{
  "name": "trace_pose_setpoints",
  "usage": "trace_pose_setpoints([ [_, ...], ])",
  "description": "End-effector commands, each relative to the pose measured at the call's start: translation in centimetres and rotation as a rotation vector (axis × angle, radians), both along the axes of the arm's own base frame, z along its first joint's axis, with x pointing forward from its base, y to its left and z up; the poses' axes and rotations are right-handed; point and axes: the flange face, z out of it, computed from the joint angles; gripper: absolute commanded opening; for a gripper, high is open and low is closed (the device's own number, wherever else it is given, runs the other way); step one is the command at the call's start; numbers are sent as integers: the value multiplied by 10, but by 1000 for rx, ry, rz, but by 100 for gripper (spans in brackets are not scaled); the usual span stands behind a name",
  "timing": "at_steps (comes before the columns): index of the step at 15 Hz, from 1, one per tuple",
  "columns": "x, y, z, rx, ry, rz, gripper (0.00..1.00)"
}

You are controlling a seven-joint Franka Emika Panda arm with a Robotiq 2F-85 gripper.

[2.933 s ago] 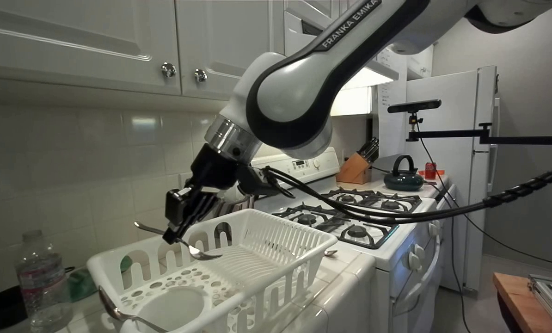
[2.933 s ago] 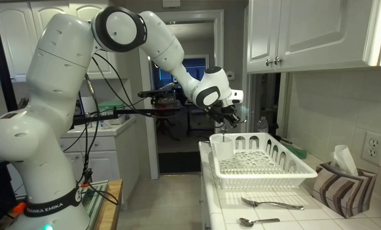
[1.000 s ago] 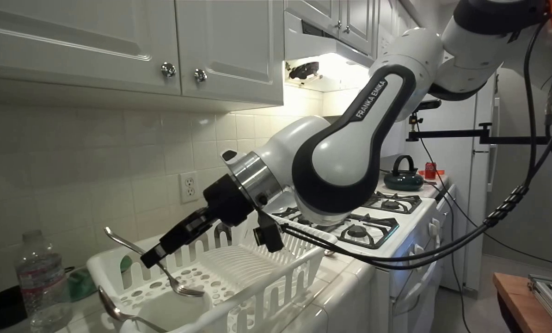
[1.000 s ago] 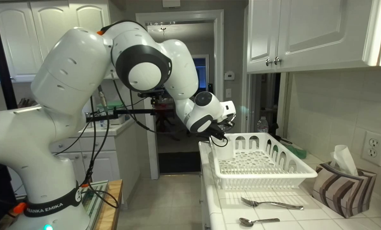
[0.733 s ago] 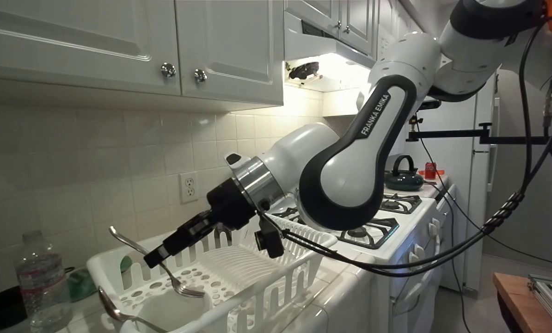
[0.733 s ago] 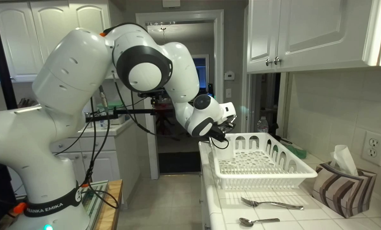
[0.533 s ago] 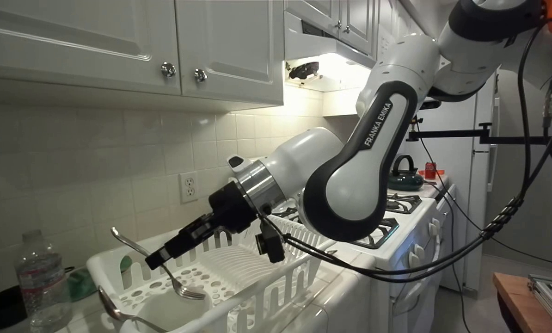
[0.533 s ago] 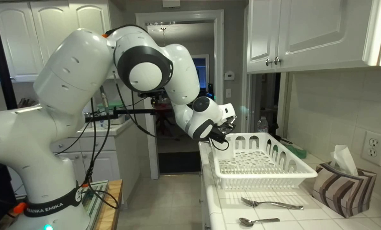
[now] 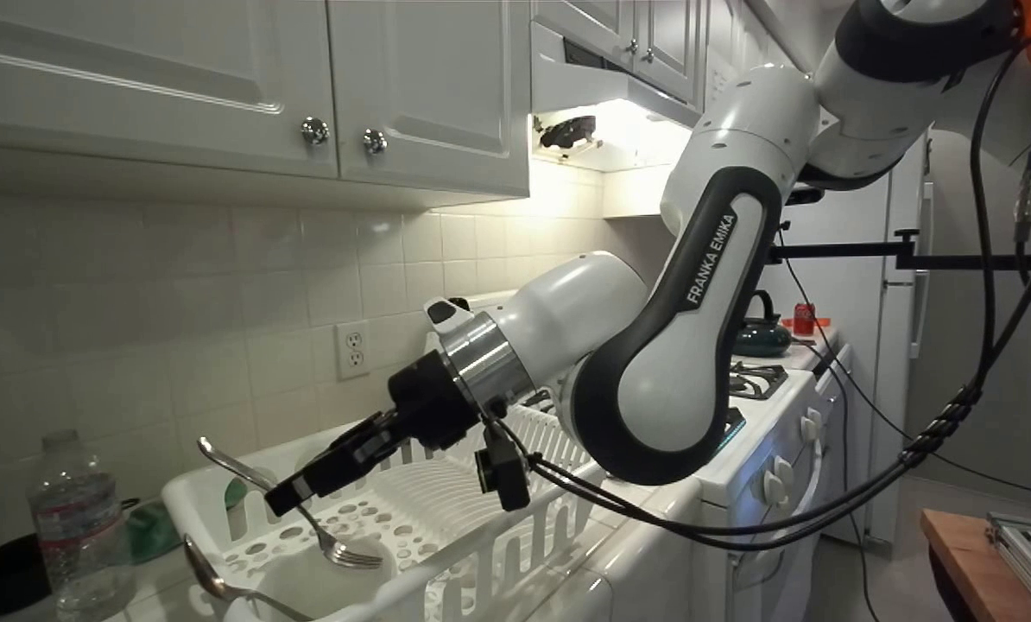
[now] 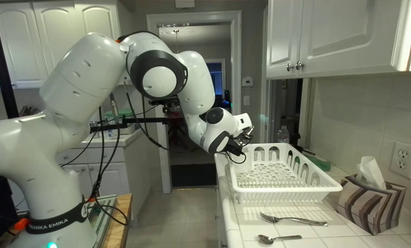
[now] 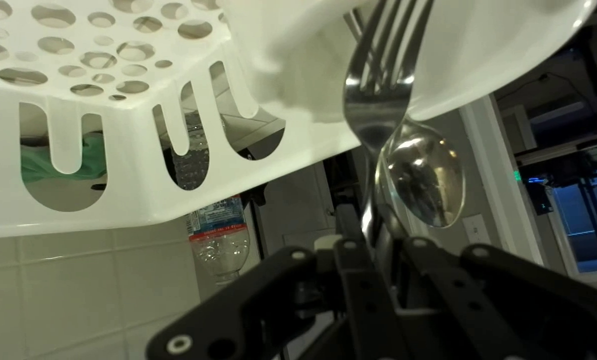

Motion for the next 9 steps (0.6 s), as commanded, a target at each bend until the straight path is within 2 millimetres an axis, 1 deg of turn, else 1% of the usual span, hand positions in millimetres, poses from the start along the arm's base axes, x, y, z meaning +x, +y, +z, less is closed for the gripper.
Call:
trace_pose_setpoints([
  [1,1,8,5,7,-16,0,3],
  [5,4,11,4,-16,-19,2,3],
  [6,5,11,3,-21,-22,-2,38],
  [7,6,11,3,-26,-22,-5,40],
  [9,8,11,3,-34,-23,-9,51],
])
